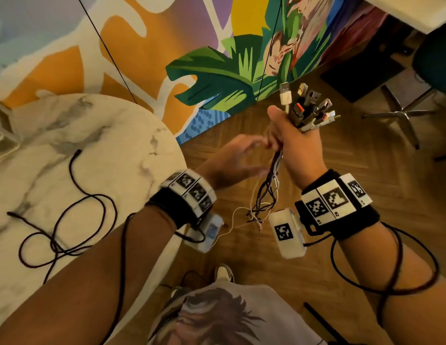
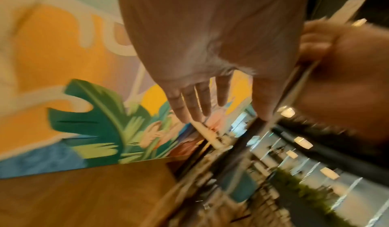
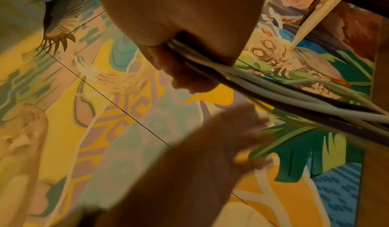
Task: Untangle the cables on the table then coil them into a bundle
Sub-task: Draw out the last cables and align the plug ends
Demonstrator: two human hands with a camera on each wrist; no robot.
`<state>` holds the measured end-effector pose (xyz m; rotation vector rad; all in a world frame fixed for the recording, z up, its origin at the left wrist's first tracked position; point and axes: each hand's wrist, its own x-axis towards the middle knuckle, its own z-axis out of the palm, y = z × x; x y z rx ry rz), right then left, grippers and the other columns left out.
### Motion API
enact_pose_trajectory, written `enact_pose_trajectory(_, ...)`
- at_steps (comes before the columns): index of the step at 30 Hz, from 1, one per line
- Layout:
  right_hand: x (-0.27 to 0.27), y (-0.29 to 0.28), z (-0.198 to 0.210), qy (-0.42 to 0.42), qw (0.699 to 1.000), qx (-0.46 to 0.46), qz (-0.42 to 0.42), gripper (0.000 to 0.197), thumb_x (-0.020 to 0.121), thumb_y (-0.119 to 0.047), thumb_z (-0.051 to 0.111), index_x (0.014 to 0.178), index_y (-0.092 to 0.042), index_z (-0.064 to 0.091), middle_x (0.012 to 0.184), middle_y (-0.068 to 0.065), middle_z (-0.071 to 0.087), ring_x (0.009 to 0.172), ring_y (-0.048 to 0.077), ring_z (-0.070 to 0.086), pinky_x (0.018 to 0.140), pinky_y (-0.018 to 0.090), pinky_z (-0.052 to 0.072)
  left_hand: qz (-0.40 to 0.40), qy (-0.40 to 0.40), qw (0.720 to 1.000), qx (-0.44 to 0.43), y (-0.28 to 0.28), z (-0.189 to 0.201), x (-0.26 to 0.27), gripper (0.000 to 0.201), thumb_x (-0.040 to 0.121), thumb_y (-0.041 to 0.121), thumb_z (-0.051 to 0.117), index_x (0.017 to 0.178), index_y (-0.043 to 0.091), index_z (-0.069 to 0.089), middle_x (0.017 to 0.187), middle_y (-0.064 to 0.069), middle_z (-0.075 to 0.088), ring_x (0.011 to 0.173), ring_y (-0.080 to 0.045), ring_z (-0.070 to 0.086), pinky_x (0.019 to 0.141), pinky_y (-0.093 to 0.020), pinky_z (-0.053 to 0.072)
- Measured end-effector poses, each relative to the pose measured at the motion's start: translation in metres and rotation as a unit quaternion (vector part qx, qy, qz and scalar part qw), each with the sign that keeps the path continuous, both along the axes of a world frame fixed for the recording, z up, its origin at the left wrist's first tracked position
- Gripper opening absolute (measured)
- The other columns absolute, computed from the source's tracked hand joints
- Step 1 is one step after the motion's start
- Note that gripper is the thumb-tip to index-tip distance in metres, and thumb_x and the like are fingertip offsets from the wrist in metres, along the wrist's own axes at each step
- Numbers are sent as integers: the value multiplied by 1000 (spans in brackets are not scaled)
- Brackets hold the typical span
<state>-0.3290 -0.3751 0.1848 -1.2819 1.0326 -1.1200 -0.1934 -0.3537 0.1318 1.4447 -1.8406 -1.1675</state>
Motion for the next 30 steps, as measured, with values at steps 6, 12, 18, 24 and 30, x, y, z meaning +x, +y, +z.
enact_pose_trajectory(6, -1, -11, 18, 17, 997, -57, -40, 23, 88, -23, 61, 73, -7, 55, 67, 2, 56, 68, 13, 57, 68, 21, 50, -38, 154, 987, -7, -15, 37, -39, 14, 88, 11, 53, 91, -1, 60, 85, -13, 64, 77, -17, 62, 76, -33, 53)
enact_pose_trajectory(12, -8, 2, -18, -32, 984, 42, 168, 61, 77, -48, 61, 111, 1, 53, 94, 15, 64, 79, 23, 65, 65, 31, 54, 97, 326, 938, 63, -11, 59, -36, 30, 92, 17, 42, 63, 15, 49, 52, 6, 47, 44, -7, 43, 46, -18, 38)
enact_pose_trajectory(18, -4, 29, -107, 189, 963, 99, 162, 42, 88, -19, 65, 54, -18, 39, 46, -8, 35, 39, 5, 30, 43, 22, 26, 130, 181, 974, -26, -11, 105, -8, 52, 92, 12, 47, 43, 23, 36, 34, 9, 30, 31, -12, 25, 38, -24, 20)
enact_pose_trajectory(24, -50, 34, -182, 349, 910, 209, 80, 45, 92, -20, 56, 53, -18, 33, 49, -3, 31, 43, 12, 27, 41, 22, 24, 173, -85, 952, -239, -8, 146, 24, 47, 88, 14, 53, 49, 22, 29, 46, 7, 21, 36, -7, 27, 39, -14, 21)
enact_pose_trajectory(30, -62, 28, -207, 410, 860, 295, 73, 34, 90, -22, 55, 58, -13, 48, 54, 4, 46, 53, 23, 43, 51, 31, 33, 119, -214, 908, -341, -4, 147, 20, 37, 85, 30, 47, 53, 23, 31, 46, 11, 20, 36, -8, 21, 43, -21, 18)
